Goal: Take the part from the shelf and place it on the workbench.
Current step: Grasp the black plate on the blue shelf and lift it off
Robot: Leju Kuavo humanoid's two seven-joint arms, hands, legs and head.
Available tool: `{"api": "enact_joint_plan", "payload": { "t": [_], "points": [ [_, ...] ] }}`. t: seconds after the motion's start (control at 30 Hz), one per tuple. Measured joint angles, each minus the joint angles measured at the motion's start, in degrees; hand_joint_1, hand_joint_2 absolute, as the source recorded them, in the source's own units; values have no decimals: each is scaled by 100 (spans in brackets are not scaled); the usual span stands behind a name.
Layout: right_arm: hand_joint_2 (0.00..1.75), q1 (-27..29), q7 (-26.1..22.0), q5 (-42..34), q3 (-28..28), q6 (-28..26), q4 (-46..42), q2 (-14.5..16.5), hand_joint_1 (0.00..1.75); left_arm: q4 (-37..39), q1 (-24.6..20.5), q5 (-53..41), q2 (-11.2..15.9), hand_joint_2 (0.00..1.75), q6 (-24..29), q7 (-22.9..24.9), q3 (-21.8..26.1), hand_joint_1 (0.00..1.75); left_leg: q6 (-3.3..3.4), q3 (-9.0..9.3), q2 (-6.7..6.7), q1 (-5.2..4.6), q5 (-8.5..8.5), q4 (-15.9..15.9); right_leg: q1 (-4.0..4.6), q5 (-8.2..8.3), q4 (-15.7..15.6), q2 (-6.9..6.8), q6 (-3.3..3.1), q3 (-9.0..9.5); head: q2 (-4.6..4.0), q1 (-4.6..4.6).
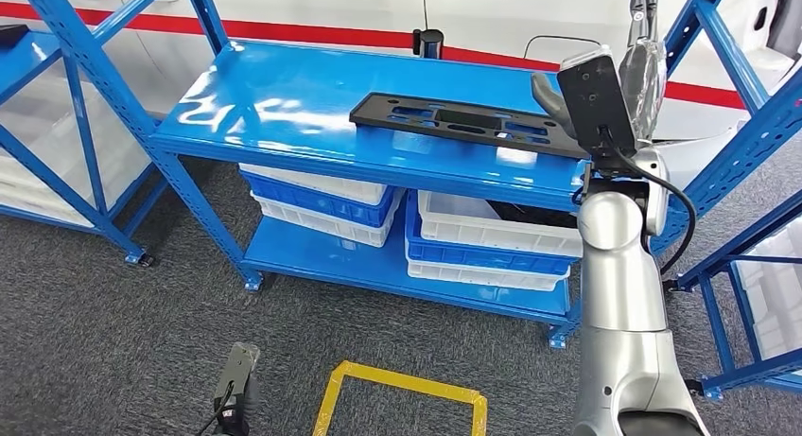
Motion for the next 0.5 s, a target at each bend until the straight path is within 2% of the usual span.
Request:
{"api": "enact_joint_plan", "payload": {
  "t": [0.13,0.17,0.23,0.27,0.3,0.33,0.37,0.4,0.43,0.47,0.5],
  "points": [
    [175,-61,-116,-88,4,-102,106,8,0,3,-21,45,18,0,-5,-9,24,0,94,65,15,32,50,-128,21,-30,41,-4,40,-39,1,3],
    [175,-82,-144,-111,4,-122,135,9,0,5,-29,58,22,0,-5,-14,31,0,119,95,25,52,74,-181,35,-108,220,-4,28,-140,1,9],
    [175,-104,-179,-145,12,-146,211,7,0,14,-37,82,29,0,-10,-27,39,0,139,112,34,67,92,-220,42,-349,917,-1,-10,-534,1,11],
    [175,-99,-183,-157,16,-152,252,5,0,23,-37,93,31,0,-12,-33,41,0,139,107,34,68,91,-218,41,-443,1284,0,-15,-748,1,15],
    [175,-89,-183,-165,19,-155,288,4,0,34,-33,103,32,0,-14,-38,43,0,134,105,28,70,87,-215,36,-468,1504,0,3,-894,1,15],
    [175,-81,-183,-171,20,-157,318,2,0,43,-29,109,32,0,-14,-42,47,0,124,105,20,74,81,-207,24,-399,1499,0,43,-933,1,15],
    [175,-80,-183,-174,21,-159,340,2,0,50,-27,118,32,0,-15,-45,52,0,104,107,11,85,68,-192,4,-246,1261,-2,99,-857,1,16],
    [175,-86,-183,-175,26,-161,357,2,0,52,-26,128,33,0,-19,-49,59,0,70,105,3,95,46,-164,-22,-54,859,-9,161,-700,1,17],
    [175,-94,-184,-176,32,-162,373,3,0,54,-27,138,34,0,-22,-52,67,0,27,92,-1,93,18,-127,-29,101,500,-10,194,-537,0,22],
    [175,-101,-184,-176,43,-163,386,13,0,55,-28,148,37,0,-27,-57,74,0,-16,77,-2,90,-9,-88,-33,205,236,-6,183,-420,0,16],
    [175,-103,-185,-178,55,-164,400,21,0,57,-29,156,39,0,-30,-63,81,0,-54,61,-1,84,-25,-61,-23,245,114,0,145,-368,0,9]
  ]
}}
